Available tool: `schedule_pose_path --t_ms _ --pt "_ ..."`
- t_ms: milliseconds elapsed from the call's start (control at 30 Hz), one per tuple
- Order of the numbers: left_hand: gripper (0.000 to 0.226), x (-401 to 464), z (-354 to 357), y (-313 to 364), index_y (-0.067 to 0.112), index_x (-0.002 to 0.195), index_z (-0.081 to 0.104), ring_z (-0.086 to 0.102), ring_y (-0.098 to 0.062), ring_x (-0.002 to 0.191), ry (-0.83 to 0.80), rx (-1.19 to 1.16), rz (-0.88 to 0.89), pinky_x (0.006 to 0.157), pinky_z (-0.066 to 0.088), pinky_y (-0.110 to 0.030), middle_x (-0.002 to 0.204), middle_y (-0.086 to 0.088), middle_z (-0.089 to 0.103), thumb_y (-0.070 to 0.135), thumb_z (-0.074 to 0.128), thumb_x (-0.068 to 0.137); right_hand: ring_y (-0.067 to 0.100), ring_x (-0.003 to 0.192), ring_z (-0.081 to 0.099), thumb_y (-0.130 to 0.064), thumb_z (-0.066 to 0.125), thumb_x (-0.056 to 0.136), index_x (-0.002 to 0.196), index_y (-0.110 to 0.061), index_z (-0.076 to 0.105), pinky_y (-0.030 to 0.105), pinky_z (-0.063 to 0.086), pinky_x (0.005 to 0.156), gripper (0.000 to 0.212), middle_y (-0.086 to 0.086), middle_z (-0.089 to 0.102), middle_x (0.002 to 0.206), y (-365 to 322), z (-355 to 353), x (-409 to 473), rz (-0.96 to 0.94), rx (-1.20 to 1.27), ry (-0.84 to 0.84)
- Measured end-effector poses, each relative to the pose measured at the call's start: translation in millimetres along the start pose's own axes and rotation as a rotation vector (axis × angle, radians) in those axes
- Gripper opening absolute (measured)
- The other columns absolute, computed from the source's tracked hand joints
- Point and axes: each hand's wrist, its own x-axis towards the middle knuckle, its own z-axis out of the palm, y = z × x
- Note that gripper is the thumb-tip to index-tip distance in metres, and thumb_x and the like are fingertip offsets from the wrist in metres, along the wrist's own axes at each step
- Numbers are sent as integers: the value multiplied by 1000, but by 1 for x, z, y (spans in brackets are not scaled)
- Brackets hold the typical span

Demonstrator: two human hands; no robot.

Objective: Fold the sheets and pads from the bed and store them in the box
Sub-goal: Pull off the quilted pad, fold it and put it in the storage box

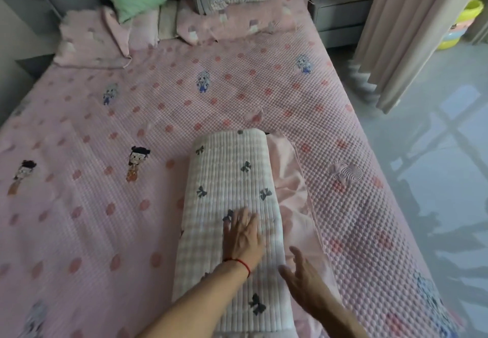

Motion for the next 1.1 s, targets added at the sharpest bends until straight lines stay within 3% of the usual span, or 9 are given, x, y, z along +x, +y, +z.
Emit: schedule_pose_path --t_ms 100,200,300,433,567,700,833,967,1100 --pt "57 1 7 -65 51 154 25 3 -24 155 19 10 -136 122 13 -59 169 5 6 41 32 98 34 157 9 -49 34 99 162 -25 -4 51 30 122 78 12 -3 171 -27 24 22 -132 -200 175" --pt "53 20 5 -108 61 152 6 -11 -28 155 -12 -15 -136 120 8 -67 169 8 -14 49 24 104 36 151 -32 -55 34 98 159 -37 -20 67 -2 123 83 4 -37 164 -58 49 58 -143 -389 209" --pt "59 47 5 -122 61 151 -11 -25 -35 151 -45 29 -89 116 0 -73 164 7 -32 61 21 102 36 143 -45 -73 16 97 153 -42 -32 71 -21 114 79 1 -50 154 -66 63 94 -112 -506 243" --pt "66 60 39 -115 52 151 -23 -33 -45 146 17 146 -84 108 2 -83 162 -3 -37 66 2 92 29 145 -45 -75 14 98 153 -45 -31 65 -16 119 77 -4 -49 156 -41 77 116 -39 -494 255" --pt "67 65 65 -119 45 158 -11 -20 -52 149 119 162 -87 103 8 -84 167 -14 -19 61 13 97 29 147 -41 -74 10 96 156 -42 -25 64 -11 122 77 -1 -42 162 -31 87 132 -29 -547 308" --pt "70 65 76 -120 41 158 -15 -17 -56 147 146 171 -59 103 6 -84 166 -18 -19 60 20 100 34 151 -33 -78 -5 90 159 -41 -18 69 -3 121 80 2 -33 166 -18 98 141 0 -556 322" --pt "71 73 83 -123 39 157 -18 -16 -58 146 112 200 -70 102 5 -84 166 -21 -19 61 13 97 39 155 -20 -71 11 96 163 -36 -5 71 2 120 77 8 -20 170 -9 106 155 9 -579 346" --pt "71 73 82 -124 39 159 -13 -12 -57 148 107 202 -76 104 6 -83 167 -20 -14 61 15 97 41 156 -14 -69 21 96 164 -35 1 60 -16 121 78 9 -16 171 -12 104 151 -38 -605 380" --pt "69 70 78 -127 39 160 -5 -10 -56 149 115 204 -96 106 10 -80 168 -20 -11 59 21 100 47 150 20 -55 39 87 152 -26 36 70 6 120 70 16 21 161 -40 78 158 -77 -537 445"
